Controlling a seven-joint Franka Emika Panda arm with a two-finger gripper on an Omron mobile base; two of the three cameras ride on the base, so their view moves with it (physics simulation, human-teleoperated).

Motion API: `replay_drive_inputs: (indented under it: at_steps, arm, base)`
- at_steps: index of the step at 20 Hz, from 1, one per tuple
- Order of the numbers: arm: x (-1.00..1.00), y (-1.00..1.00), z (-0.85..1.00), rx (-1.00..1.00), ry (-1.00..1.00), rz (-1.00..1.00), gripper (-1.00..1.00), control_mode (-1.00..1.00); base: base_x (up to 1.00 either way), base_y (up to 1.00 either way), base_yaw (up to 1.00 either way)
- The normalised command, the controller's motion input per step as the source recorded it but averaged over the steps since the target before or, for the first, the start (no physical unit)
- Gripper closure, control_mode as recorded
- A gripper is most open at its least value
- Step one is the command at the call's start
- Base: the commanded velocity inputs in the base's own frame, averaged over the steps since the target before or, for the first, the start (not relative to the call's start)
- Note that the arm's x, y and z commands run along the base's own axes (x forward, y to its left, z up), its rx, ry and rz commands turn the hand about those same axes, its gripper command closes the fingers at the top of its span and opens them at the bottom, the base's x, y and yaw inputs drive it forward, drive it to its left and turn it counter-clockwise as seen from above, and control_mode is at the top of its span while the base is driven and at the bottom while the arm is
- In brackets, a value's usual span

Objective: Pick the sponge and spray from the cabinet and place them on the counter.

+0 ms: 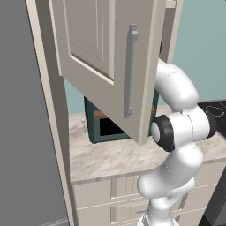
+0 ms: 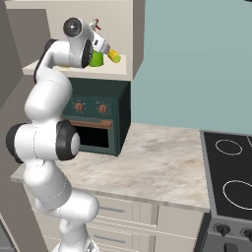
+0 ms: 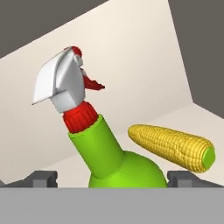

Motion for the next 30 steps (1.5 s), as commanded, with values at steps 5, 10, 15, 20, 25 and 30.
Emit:
replay_drive_inputs:
  at_steps: [5, 10, 15, 20, 25, 30]
  arm:
    - [0.16, 0.04, -0.09, 0.0, 0.0, 0.0, -1.0, -1.0]
    - [0.25, 0.01, -0.02, 0.0, 0.0, 0.0, -1.0, -1.0]
    - [0.31, 0.0, 0.0, 0.0, 0.0, 0.0, -1.0, -1.0]
    - [0.1, 0.0, 0.0, 0.0, 0.0, 0.0, -1.0, -1.0]
    - [0.0, 0.03, -0.01, 0.0, 0.0, 0.0, 1.0, -1.0]
    - [0.0, 0.0, 0.0, 0.0, 0.0, 0.0, 1.0, -1.0]
  base:
    - [0.0, 0.0, 0.0]
    - [0.0, 0.0, 0.0]
    - [0.0, 0.0, 0.0]
    - [0.0, 0.0, 0.0]
    - [0.0, 0.0, 0.0]
    - [0.0, 0.0, 0.0]
